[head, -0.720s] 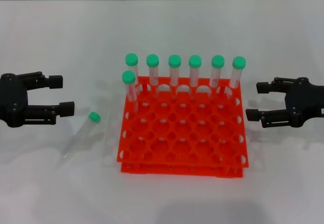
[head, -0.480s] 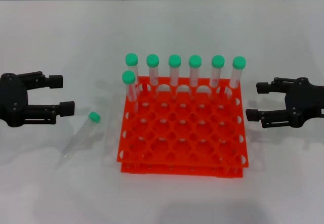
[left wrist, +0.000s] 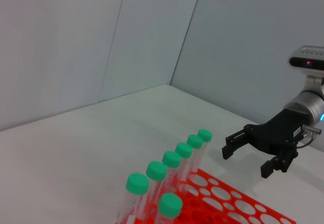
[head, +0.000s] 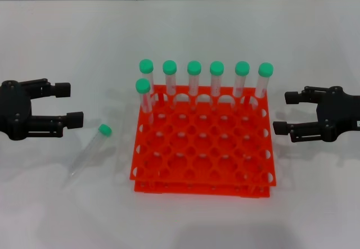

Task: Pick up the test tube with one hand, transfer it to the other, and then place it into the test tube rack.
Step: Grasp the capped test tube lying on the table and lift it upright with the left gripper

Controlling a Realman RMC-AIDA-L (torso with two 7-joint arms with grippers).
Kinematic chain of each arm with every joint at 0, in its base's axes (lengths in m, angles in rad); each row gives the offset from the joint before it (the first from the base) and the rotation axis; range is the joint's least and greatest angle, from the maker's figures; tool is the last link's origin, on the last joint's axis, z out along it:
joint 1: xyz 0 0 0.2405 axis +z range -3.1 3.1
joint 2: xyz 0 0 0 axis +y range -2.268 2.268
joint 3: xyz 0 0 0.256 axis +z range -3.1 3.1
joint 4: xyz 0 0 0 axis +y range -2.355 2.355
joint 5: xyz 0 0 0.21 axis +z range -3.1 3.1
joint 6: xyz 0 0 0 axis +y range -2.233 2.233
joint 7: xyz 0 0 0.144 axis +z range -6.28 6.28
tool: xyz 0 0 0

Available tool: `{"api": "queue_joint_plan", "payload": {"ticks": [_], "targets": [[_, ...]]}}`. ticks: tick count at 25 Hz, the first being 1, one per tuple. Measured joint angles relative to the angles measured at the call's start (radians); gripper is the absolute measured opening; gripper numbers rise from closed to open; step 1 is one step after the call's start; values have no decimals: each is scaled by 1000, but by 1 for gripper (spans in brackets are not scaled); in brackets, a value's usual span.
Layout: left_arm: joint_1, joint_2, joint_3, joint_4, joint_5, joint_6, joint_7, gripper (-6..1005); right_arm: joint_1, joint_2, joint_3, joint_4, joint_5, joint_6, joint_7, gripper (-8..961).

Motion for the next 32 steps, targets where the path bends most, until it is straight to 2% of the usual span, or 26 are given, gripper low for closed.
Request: {"api": "queue_joint_plan", "payload": {"ticks": [9, 15, 20, 25, 29, 32], "targets": [[0, 2, 0, 0, 2, 0, -9, 848, 0, 0, 0, 0, 0, 2, 0, 860], [-11, 21, 2, 8, 45, 0, -86, 841, 0, 1, 0, 0, 2, 2, 0, 860], [-50, 42, 2, 15, 160, -2, -194, 836, 0, 2, 0, 0, 7, 3, 0, 860], [-117, 47, 2, 22, 347, -18, -305, 831, 6, 4, 0, 0, 9, 2, -1, 860], [-161, 41, 6, 19, 450, -27, -358, 827, 8, 4, 0, 0, 9, 0, 1, 860], [-190, 26, 8, 15, 516, -39, -388, 824, 8, 5, 0, 0, 11, -1, 3, 860]]}}
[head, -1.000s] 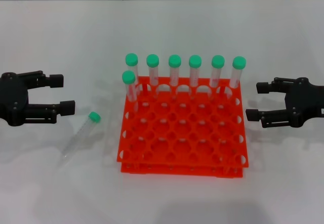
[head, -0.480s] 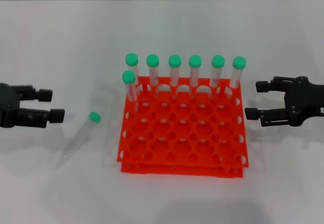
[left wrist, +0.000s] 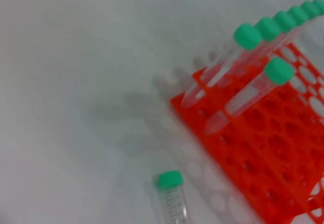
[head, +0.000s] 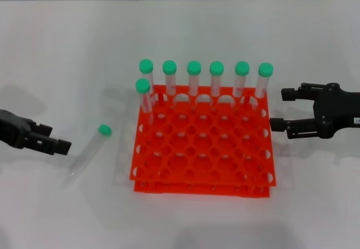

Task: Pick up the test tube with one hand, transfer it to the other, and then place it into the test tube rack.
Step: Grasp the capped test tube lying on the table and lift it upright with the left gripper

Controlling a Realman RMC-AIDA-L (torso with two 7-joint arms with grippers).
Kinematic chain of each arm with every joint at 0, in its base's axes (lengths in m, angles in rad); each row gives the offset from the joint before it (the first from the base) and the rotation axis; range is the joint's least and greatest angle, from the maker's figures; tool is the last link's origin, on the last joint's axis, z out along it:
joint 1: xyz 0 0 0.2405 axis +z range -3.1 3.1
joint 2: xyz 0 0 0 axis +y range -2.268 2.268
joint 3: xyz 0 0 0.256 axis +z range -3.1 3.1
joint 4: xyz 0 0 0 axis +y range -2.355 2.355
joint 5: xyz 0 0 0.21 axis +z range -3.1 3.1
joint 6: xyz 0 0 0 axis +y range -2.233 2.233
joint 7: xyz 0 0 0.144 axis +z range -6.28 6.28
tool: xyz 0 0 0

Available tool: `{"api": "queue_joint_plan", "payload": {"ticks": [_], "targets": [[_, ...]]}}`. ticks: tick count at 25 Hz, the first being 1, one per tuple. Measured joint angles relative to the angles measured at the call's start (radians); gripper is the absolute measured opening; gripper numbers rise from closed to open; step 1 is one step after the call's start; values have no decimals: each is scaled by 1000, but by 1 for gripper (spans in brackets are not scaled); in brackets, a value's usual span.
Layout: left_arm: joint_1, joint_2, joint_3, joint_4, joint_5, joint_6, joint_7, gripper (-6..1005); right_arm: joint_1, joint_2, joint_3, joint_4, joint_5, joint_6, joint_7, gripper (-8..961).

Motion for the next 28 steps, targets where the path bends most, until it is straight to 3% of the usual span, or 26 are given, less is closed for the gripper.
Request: {"api": "queue_joint_plan", "payload": {"ticks": [5, 17, 28], "targets": [[-29, -21, 2, 2, 53, -27, -63, 819, 0, 1, 0, 1, 10, -1, 1, 859], [-46, -22, 112, -33, 82, -88, -151, 807, 10, 1, 0, 11, 16, -1, 0, 859], [-74, -31, 129, -55, 94, -98, -155, 796, 15, 1, 0, 11, 17, -2, 2, 860]]}}
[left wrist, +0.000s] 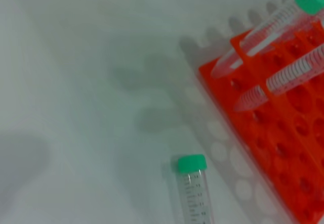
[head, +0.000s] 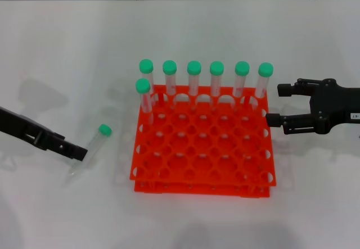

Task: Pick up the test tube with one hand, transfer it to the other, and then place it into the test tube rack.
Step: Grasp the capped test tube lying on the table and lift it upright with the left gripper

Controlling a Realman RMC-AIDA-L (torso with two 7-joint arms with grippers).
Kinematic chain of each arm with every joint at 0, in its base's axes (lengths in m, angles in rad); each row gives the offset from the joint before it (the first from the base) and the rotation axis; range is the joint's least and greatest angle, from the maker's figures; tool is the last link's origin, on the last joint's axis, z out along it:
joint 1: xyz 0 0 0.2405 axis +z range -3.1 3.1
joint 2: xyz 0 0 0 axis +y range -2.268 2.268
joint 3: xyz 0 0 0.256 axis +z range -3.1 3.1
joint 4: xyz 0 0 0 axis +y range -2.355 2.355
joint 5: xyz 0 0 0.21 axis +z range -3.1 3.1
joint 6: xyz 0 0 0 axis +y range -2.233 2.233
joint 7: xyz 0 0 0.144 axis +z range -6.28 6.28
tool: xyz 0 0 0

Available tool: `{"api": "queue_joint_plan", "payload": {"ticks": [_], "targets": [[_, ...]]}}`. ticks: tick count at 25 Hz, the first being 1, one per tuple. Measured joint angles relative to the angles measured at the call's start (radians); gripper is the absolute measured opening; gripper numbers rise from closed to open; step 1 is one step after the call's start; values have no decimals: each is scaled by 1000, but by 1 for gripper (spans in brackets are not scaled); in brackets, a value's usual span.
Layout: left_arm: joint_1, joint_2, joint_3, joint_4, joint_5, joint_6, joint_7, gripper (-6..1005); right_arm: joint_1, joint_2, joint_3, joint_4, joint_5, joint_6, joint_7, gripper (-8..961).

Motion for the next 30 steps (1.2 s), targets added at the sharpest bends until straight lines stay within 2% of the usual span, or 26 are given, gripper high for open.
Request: {"api": "queue_joint_plan", "payload": {"ticks": [12, 30], "targets": [[-13, -3, 43, -61, 29, -43, 1, 783, 0, 0, 0, 1, 0, 3, 0, 859], [-34, -4, 60, -66, 69, -39, -14, 765, -1, 0, 0, 3, 0, 3, 0, 860]]}}
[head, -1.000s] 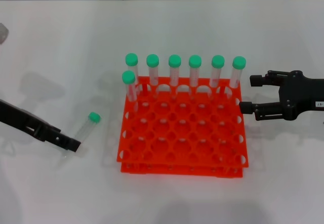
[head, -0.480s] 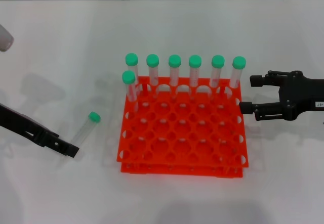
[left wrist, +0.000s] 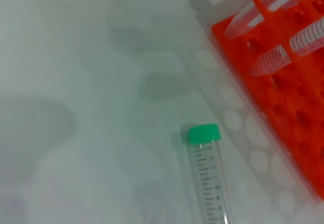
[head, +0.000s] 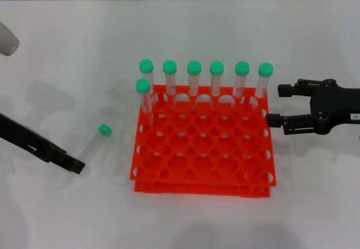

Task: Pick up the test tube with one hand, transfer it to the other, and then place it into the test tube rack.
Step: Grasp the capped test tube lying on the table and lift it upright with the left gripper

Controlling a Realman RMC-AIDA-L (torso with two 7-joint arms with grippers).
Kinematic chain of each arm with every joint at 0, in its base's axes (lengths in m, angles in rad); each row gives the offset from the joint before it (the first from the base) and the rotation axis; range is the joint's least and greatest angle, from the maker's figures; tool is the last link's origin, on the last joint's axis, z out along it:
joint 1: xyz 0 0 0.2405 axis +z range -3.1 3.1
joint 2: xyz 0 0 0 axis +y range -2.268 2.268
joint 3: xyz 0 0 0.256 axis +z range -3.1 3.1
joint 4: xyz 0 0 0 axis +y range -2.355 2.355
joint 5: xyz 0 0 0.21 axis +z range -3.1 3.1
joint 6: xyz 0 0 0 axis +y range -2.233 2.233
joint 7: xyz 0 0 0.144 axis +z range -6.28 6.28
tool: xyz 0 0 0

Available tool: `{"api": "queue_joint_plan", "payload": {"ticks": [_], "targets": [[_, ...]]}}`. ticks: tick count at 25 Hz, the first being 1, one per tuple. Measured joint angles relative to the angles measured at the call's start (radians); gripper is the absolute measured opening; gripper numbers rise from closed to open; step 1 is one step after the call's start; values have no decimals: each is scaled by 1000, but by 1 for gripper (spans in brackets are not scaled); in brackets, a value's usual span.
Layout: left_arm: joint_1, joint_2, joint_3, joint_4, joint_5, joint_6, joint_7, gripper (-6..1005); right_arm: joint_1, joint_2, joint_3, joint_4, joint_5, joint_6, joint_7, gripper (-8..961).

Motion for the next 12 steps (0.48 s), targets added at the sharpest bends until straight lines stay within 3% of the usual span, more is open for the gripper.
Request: {"api": "queue_joint_plan", "payload": {"ticks": [12], "targets": [[-66, 1, 71, -9, 38, 14, -42, 708, 0, 0, 0, 12, 0, 2, -5, 860]]}}
